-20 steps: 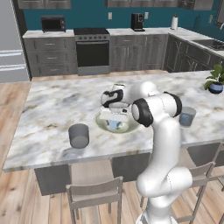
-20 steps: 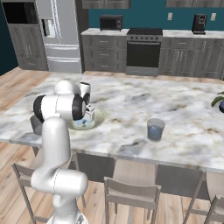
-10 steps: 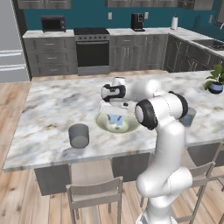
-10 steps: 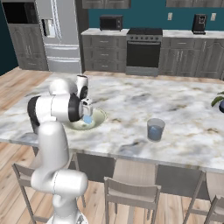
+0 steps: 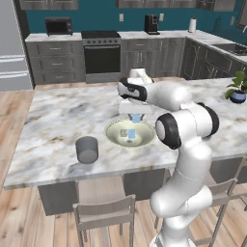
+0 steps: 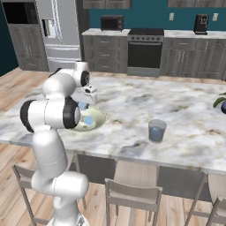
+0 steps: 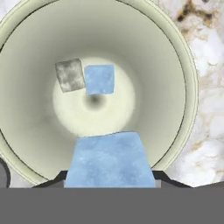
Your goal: There are four ice cubes in the ice bowl. Place two ice cubes in each glass of water.
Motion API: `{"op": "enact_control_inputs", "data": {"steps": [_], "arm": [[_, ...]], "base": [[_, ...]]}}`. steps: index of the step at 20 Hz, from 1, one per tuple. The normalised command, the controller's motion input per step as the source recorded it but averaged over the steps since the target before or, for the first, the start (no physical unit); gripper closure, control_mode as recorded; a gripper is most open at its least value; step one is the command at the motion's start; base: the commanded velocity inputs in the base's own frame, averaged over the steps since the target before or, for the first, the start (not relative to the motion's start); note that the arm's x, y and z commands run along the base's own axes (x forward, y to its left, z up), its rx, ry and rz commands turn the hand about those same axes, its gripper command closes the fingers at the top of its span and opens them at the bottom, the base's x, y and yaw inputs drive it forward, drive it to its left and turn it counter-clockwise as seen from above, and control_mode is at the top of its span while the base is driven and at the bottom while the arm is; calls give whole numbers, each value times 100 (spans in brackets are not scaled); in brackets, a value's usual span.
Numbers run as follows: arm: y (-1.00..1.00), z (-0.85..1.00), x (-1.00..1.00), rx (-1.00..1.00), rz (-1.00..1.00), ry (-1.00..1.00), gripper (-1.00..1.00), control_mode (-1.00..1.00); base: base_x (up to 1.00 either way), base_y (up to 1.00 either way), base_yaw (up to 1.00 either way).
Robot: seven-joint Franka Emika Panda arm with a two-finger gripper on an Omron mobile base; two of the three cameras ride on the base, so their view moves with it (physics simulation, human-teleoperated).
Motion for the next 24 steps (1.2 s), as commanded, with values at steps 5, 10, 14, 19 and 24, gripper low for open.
{"op": "enact_control_inputs", "data": {"steps": [5,10,14,19,24], "arm": [[-85,16,-44,-5,-9,0,100,-100],[-91,16,-42,-3,-20,0,100,-100],[-93,29,-22,0,-30,0,100,-100],[-100,38,-2,0,-26,3,100,-100],[-100,15,2,-1,-20,6,100,-100]], "base": [[0,0,0],[0,0,0],[0,0,0],[0,0,0],[0,0,0]]}}
